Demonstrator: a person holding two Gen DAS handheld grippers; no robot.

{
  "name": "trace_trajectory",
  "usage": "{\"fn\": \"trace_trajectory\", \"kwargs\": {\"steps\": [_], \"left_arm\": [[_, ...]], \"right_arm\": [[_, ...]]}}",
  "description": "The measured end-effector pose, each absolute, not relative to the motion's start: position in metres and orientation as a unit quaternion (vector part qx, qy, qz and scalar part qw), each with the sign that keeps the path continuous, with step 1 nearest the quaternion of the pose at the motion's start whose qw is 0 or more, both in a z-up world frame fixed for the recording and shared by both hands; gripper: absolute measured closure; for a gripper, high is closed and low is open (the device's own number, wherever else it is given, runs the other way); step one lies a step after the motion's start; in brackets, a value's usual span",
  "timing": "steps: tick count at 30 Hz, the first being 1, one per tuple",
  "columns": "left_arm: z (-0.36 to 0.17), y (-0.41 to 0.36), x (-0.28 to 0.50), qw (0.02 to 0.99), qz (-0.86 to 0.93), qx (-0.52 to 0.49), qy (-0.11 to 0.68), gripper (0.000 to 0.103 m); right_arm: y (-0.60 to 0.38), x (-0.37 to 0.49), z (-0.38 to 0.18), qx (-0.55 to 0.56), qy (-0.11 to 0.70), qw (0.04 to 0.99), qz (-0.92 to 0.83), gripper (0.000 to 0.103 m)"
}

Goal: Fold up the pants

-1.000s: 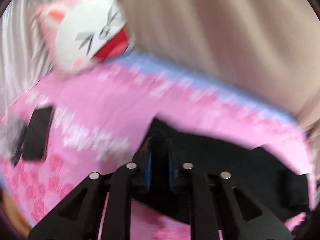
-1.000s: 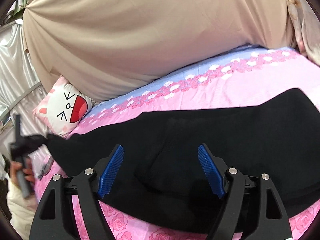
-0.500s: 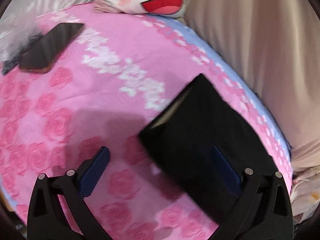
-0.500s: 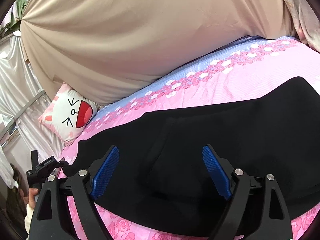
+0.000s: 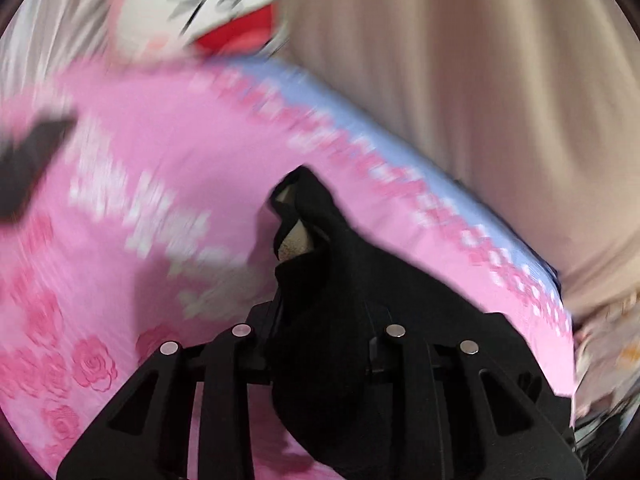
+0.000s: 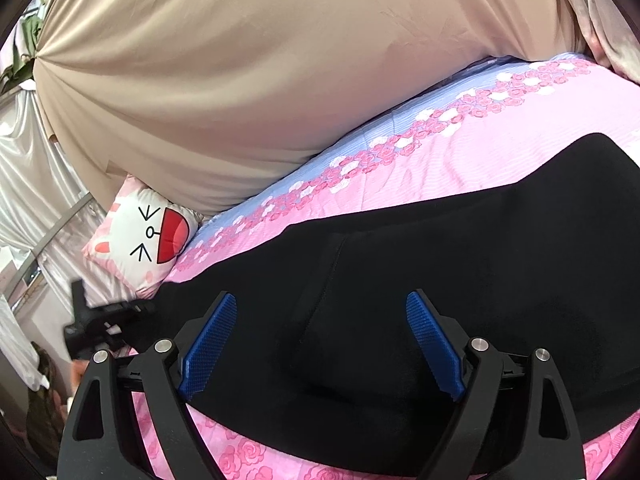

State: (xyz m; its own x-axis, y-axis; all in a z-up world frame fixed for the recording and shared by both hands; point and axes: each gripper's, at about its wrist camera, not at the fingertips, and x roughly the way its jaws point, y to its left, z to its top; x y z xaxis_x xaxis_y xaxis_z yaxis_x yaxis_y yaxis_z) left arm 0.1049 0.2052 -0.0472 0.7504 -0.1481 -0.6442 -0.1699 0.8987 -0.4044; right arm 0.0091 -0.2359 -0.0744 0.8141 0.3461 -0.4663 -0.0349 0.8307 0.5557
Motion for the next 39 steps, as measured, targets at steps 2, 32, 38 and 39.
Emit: {"fn": "trace_trajectory", "kwargs": {"steps": [2, 32, 38, 39], "left_arm": [[-0.028, 0.186, 0.100, 0.920, -0.002, -0.195, 0.338, 0.076], [0.028, 0.103, 0.067, 0.944, -0.057, -0.057, 0.319, 0.074], [0.074, -0.013, 0.039, 0.940, -0.188, 0.008, 0.285, 0.073], [0.076, -0.036, 0.033, 0.936, -0.210, 0.017, 0.281, 0.071]], "right_arm": [[-0.234, 0.010, -0.074, 0.269, 0.289, 0.912, 0.109, 0.018], [-0.214, 0.020, -0.048, 0.123, 0.335, 0.928, 0.106, 0.033], [-0.320, -0.034, -0.038, 0.202, 0.295, 0.934, -0.007, 0.028], [-0.336, -0.044, -0.039, 0.214, 0.289, 0.933, -0.021, 0.028]]}}
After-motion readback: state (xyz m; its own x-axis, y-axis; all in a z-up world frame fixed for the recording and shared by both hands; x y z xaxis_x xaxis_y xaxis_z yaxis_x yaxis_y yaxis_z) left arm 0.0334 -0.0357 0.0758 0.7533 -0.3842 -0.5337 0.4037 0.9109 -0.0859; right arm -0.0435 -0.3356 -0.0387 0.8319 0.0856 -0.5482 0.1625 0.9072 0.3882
